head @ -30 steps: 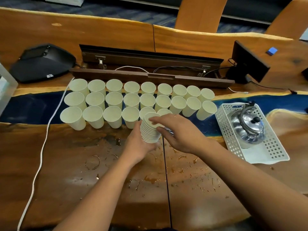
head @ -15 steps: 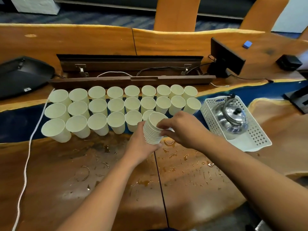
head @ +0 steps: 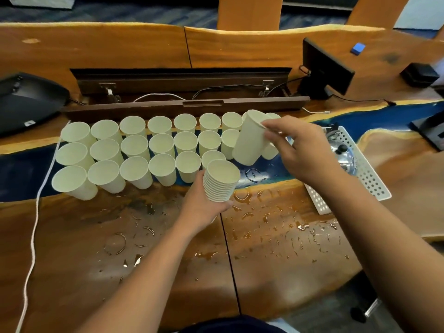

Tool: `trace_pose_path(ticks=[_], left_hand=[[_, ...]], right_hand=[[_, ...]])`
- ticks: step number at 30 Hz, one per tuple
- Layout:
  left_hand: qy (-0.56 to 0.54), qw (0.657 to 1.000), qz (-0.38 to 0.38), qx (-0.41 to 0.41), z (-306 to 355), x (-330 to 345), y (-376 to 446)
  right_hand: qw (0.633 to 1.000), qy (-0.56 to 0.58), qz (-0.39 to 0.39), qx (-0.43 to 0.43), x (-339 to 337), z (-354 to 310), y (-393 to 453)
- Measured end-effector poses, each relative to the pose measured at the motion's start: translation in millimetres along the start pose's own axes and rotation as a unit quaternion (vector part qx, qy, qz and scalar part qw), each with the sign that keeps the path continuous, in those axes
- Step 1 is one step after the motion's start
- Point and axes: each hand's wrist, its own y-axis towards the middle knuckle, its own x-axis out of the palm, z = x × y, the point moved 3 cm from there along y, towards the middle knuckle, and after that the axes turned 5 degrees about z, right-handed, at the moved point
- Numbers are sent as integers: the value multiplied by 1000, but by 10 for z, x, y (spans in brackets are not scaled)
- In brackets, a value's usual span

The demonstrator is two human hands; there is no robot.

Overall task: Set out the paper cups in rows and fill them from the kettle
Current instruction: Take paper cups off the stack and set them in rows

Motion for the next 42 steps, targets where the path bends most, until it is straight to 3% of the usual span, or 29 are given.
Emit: trace_pose_path(ticks=[8, 13, 31, 37, 42], left_hand=[[-4, 1000, 5, -16, -92, -24, -67], [19, 1000, 11, -20, -95, -45, -45], [34, 999, 2, -19, -56, -7, -12], [31, 999, -4, -16, -52, 20, -2], [9, 1000, -7, -14, -46, 72, 12]], right_hand=[[989, -98, -106, 43, 908, 468, -234], [961, -197, -187, 59, 1270, 675, -264], [930, -193, -295, 104, 1609, 816, -174], [952, -118, -249, 137, 1359, 688, -170], [986, 14, -110, 123, 798, 388, -117]])
